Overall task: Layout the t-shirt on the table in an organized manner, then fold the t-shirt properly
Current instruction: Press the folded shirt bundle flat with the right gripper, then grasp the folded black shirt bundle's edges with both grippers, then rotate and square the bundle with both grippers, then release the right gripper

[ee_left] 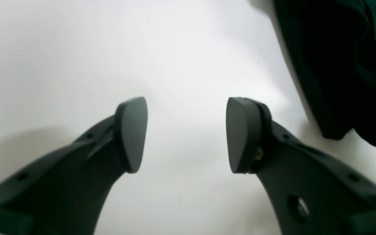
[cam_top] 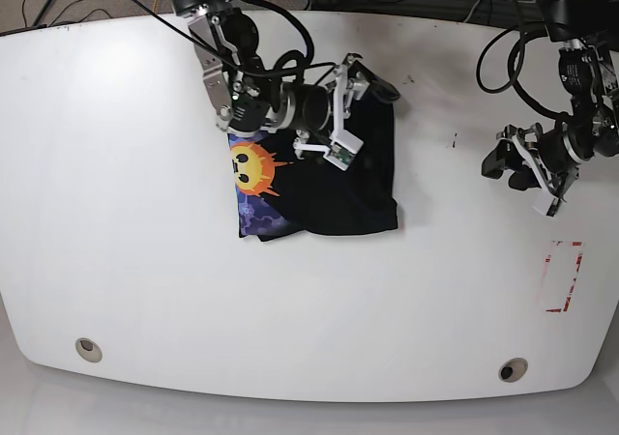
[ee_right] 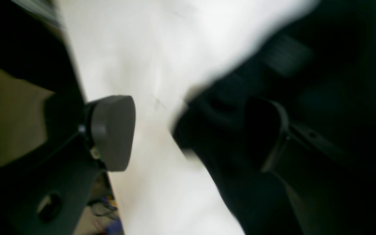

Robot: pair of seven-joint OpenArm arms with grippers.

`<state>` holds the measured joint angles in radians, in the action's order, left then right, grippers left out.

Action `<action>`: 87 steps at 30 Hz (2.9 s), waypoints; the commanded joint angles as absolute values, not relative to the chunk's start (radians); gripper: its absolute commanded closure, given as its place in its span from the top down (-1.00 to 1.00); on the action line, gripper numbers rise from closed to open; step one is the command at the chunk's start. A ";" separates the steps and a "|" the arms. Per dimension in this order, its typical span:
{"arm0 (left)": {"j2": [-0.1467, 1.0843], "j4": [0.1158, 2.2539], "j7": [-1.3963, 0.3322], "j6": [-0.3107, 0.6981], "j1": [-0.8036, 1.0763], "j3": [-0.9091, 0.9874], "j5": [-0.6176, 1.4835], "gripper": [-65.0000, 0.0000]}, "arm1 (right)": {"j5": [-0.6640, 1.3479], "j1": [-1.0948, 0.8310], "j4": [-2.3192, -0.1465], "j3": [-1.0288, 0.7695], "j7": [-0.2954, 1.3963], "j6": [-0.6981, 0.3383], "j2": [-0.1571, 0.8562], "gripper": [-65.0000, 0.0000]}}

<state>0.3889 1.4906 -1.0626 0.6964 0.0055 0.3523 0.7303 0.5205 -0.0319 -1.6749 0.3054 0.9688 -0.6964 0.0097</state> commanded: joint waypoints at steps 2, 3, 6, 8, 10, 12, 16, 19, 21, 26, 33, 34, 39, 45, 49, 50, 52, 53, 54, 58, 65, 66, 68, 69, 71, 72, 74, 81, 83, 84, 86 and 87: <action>0.406 1.538 -1.044 0.698 -0.025 0.358 0.748 0.11 | 0.535 0.012 -1.632 0.315 0.915 -0.698 -0.012 0.54; 0.406 1.547 -1.044 0.698 -0.028 0.358 0.748 0.11 | 0.535 0.019 -1.620 0.320 0.906 -0.698 -0.015 0.54; 0.406 1.573 -1.044 0.698 -0.030 0.360 0.748 0.11 | 0.535 0.038 -1.604 0.331 0.895 -0.698 -0.018 0.54; 0.406 1.590 -1.044 0.698 -0.033 0.358 0.748 0.11 | 0.536 0.051 -1.612 0.332 0.895 -0.698 -0.016 0.54; 0.406 1.616 -1.044 0.698 -0.035 0.354 0.748 0.11 | 0.536 0.064 -1.639 0.328 0.895 -0.698 -0.013 0.54; 0.406 1.646 -1.044 0.698 -0.038 0.351 0.748 0.11 | 0.536 0.074 -1.673 0.311 0.895 -0.698 0.007 0.54; 0.387 1.701 -1.044 0.698 -0.061 0.303 0.739 0.11 | 0.536 0.107 -1.709 0.263 0.895 -0.698 0.067 0.54; 0.357 1.738 -1.044 0.698 -0.074 0.257 0.727 0.11 | 0.538 0.134 -1.710 0.216 0.895 -0.698 0.110 0.54; 0.338 1.770 -1.044 0.698 -0.074 0.232 0.697 0.11 | 0.539 0.151 -1.705 0.188 0.895 -0.698 0.143 0.54; 0.268 1.845 -1.043 0.698 -0.074 0.148 0.596 0.10 | 0.538 0.197 -1.698 0.148 0.895 -0.698 0.217 0.52; 0.148 1.894 -1.043 0.698 -0.068 0.035 0.463 -0.19 | 0.536 0.255 -1.650 0.148 0.892 -0.698 0.303 0.12; 0.137 1.894 -1.043 0.698 -0.064 0.022 0.444 -0.24 | 0.535 0.259 -1.639 0.148 0.891 -0.698 0.306 0.05; 0.070 1.893 -1.043 0.698 -0.051 -0.067 0.298 -0.53 | 0.530 0.295 -1.583 0.148 0.854 -0.698 0.312 -0.32; 0.001 1.867 -1.038 0.698 -0.007 -0.191 0.124 -0.66 | 0.366 0.298 -1.517 0.150 0.740 -0.698 0.305 -0.59; -0.005 1.836 -0.992 0.698 0.022 -0.245 0.079 -0.66 | 0.257 0.297 -1.463 0.150 0.670 -0.698 0.285 -0.58; -0.005 1.819 -0.964 0.698 0.038 -0.260 0.071 -0.66 | 0.219 0.295 -1.437 0.150 0.639 -0.698 0.275 -0.58; -0.002 1.797 -0.941 0.698 0.051 -0.271 0.070 -0.66 | 0.185 0.295 -1.405 0.148 0.605 -0.698 0.271 -0.59; 0.002 1.785 -0.935 0.698 0.056 -0.272 0.070 -0.66 | 0.168 0.295 -1.385 0.148 0.590 -0.698 0.271 -0.59; 0.012 1.773 -0.935 0.698 0.058 -0.272 0.070 -0.66 | 0.154 0.295 -1.366 0.148 0.576 -0.698 0.269 -0.59; 0.036 1.728 -0.935 0.698 0.058 -0.274 0.079 -0.66 | 0.140 0.289 -1.311 0.147 0.530 -0.698 0.271 -0.60; 0.114 1.670 -0.929 0.698 0.048 -0.274 0.079 -0.66 | 0.140 0.216 -1.271 0.145 0.461 -0.698 0.272 -0.60; 0.124 1.662 -0.929 0.698 0.047 -0.274 0.079 -0.65 | 0.140 0.200 -1.271 0.145 0.458 -0.698 0.272 -0.60; 0.139 1.649 -0.928 0.698 0.025 -0.274 0.079 -0.65 | 0.140 0.171 -1.279 0.145 0.456 -0.698 0.272 -0.60; 0.143 1.639 -0.929 0.698 0.005 -0.274 0.077 -0.65 | 0.140 0.151 -1.293 0.145 0.456 -0.698 0.272 -0.60; 0.150 1.620 -0.929 0.698 -0.019 -0.274 0.073 -0.65 | 0.140 0.102 -1.325 0.134 0.456 -0.698 0.268 -0.60; 0.151 1.610 -0.929 0.698 -0.030 -0.274 0.071 -0.65 | 0.140 0.079 -1.340 0.125 0.456 -0.698 0.265 -0.60; 0.166 1.581 -0.929 0.698 -0.051 -0.272 0.071 -0.65 | 0.140 0.022 -1.383 0.093 0.456 -0.698 0.255 -0.60; 0.223 1.503 -0.929 0.698 -0.140 -0.274 0.073 -0.65 | 0.134 -0.134 -1.515 0.012 0.463 -0.698 0.166 -0.60; 0.242 1.492 -0.929 0.698 -0.160 -0.274 0.073 -0.65 | 0.134 -0.166 -1.546 0.010 0.464 -0.698 0.150 -0.60; 0.249 1.484 -0.929 0.698 -0.170 -0.274 0.073 -0.65 | 0.134 -0.182 -1.561 0.010 0.464 -0.698 0.139 -0.60; 0.260 1.472 -0.928 0.698 -0.191 -0.274 0.073 -0.65 | 0.134 -0.208 -1.583 0.010 0.464 -0.698 0.117 -0.60; 0.262 1.466 -0.928 0.698 -0.200 -0.274 0.073 -0.65 | 0.134 -0.216 -1.590 0.010 0.464 -0.698 0.107 -0.60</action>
<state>0.2459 1.4689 -0.9054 0.7078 -0.1688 -0.2790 0.1001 0.1478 -0.1986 -1.5593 0.0090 0.4454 -0.6830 0.1226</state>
